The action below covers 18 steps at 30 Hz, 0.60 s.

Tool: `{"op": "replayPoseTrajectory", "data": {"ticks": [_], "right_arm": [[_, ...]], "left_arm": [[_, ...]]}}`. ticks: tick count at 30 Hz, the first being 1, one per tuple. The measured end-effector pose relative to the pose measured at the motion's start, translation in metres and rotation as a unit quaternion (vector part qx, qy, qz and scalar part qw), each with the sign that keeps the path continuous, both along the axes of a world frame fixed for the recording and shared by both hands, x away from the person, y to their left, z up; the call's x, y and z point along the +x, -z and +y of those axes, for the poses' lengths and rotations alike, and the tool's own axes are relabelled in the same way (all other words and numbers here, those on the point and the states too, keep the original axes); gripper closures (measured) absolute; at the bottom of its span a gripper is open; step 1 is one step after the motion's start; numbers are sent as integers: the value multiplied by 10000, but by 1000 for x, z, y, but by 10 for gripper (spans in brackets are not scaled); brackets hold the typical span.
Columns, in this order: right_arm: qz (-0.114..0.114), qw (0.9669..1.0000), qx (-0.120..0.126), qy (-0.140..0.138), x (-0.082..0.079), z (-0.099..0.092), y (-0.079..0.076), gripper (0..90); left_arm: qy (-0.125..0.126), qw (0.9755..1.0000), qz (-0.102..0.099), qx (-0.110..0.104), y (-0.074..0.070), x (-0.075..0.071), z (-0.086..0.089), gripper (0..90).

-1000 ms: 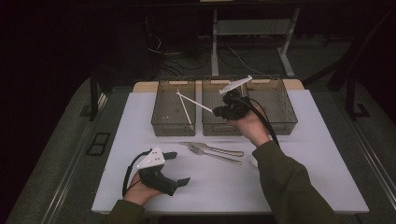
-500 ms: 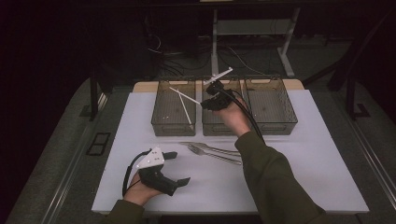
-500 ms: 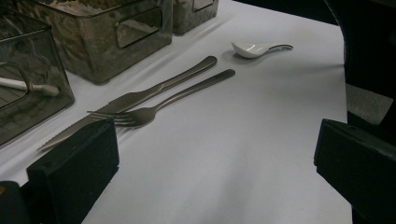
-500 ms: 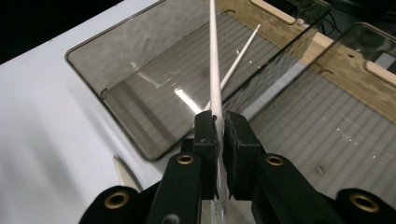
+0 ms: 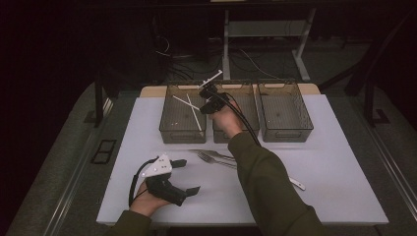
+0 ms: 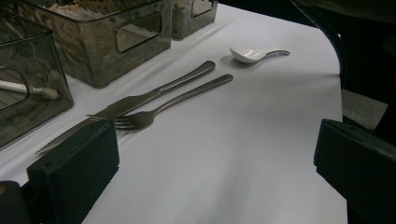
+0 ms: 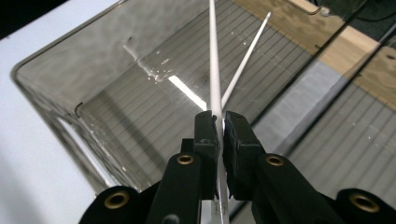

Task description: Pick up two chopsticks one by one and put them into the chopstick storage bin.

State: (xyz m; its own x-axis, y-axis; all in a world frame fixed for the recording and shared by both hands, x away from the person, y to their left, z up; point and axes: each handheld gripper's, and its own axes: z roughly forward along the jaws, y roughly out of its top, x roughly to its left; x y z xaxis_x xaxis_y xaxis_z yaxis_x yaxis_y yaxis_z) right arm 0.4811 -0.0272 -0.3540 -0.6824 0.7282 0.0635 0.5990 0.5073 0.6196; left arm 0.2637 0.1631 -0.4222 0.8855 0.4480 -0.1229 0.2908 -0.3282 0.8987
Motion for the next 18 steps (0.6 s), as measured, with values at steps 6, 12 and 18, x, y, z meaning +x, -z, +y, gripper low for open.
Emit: {"op": "replayPoseTrajectory", "data": {"ticks": [6,12,18], "right_arm": [[79,9999,-104,4,4,15,8,839],[119,9998,-113,-86,4,24,12,838],[139,9998,-22,-128,5,22,13,779]], "left_arm": [[21,10000,6,12,0,0,-1,0],[39,10000,21,34,0,0,-1,0],[38,10000,16,20,0,0,-1,0]]}}
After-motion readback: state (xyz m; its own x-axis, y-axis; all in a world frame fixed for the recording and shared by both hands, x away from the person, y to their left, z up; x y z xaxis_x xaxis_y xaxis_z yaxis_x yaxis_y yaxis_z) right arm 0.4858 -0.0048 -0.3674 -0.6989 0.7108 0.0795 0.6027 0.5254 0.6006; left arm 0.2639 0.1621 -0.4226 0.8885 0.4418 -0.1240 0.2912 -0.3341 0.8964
